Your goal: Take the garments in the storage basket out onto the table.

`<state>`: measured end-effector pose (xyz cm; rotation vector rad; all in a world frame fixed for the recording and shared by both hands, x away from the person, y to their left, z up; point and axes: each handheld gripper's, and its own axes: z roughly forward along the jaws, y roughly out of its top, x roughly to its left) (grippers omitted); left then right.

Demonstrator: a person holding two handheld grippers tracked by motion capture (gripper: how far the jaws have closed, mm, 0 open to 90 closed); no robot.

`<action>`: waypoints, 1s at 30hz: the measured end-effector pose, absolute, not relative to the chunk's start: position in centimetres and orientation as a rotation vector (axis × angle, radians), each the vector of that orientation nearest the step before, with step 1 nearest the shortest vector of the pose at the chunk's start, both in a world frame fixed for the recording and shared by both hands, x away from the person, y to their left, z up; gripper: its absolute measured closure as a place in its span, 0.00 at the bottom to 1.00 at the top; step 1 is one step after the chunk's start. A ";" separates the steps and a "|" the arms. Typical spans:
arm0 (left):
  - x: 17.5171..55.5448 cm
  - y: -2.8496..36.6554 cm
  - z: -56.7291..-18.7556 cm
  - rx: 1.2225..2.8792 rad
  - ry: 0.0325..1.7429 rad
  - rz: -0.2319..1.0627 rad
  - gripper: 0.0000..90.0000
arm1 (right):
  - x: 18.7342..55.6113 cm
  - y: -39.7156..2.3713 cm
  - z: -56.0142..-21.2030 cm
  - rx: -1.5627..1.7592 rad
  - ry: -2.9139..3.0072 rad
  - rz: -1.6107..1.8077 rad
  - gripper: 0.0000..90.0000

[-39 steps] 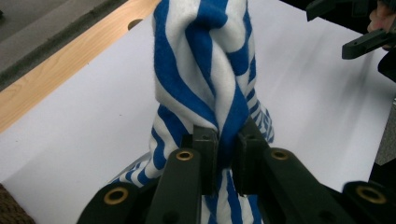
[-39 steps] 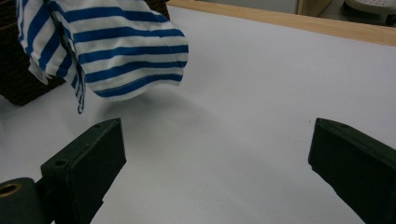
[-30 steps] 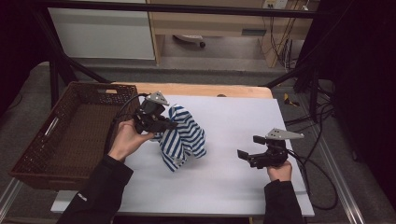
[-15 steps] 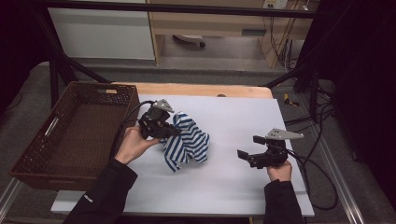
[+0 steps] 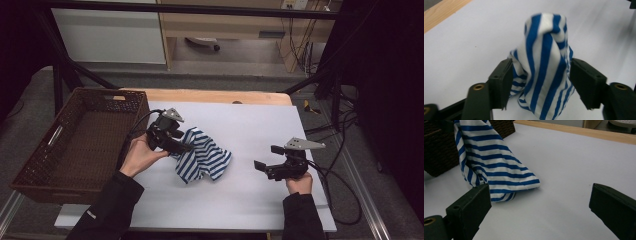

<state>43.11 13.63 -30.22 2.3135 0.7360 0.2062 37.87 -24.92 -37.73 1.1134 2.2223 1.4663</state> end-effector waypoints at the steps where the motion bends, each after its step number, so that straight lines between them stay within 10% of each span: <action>1: 43.1 13.9 -30.1 2.309 0.738 0.201 0.36 | 37.9 -24.9 -37.7 1.115 2.222 1.467 0.05; 12: 41.8 16.3 -28.7 2.275 0.760 0.286 0.06 | 37.9 -24.9 -37.7 1.116 2.220 1.469 0.05; 30: 39.3 22.6 -28.5 2.164 0.822 0.347 0.02 | 37.9 -24.9 -37.8 1.124 2.219 1.467 0.05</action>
